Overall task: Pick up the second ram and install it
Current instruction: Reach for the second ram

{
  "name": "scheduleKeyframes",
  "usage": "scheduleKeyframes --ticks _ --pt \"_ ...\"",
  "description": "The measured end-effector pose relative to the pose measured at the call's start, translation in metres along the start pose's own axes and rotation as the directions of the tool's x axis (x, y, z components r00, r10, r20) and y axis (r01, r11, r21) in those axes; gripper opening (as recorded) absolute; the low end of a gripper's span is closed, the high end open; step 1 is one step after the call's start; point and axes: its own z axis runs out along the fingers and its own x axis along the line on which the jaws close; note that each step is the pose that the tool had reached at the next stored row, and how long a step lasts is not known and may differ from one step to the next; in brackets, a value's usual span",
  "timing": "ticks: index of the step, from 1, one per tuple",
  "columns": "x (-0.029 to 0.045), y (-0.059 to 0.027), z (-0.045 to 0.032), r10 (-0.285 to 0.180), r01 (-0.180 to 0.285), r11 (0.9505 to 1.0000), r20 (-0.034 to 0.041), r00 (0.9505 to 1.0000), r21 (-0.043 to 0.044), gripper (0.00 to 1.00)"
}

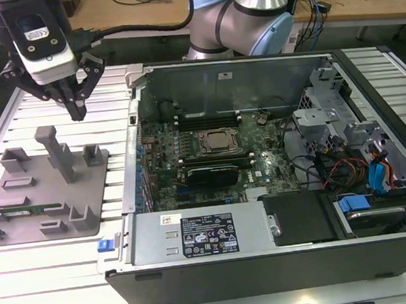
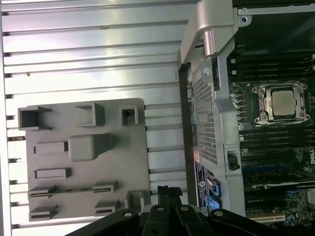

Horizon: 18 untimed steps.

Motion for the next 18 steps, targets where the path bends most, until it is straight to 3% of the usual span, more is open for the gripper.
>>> scheduleKeyframes --ticks 8,14,18 --pt "0.0158 -0.0049 0.0017 0.0 0.0 1.0 0.0 1.0 0.0001 0.08" --pt "0.0354 -0.0101 0.0051 0.0 0.0 1.0 -0.0001 1.0 0.0001 0.08" --pt "0.0443 -0.0113 0.0078 0.0 0.0 1.0 -0.0001 1.0 0.0001 0.08"
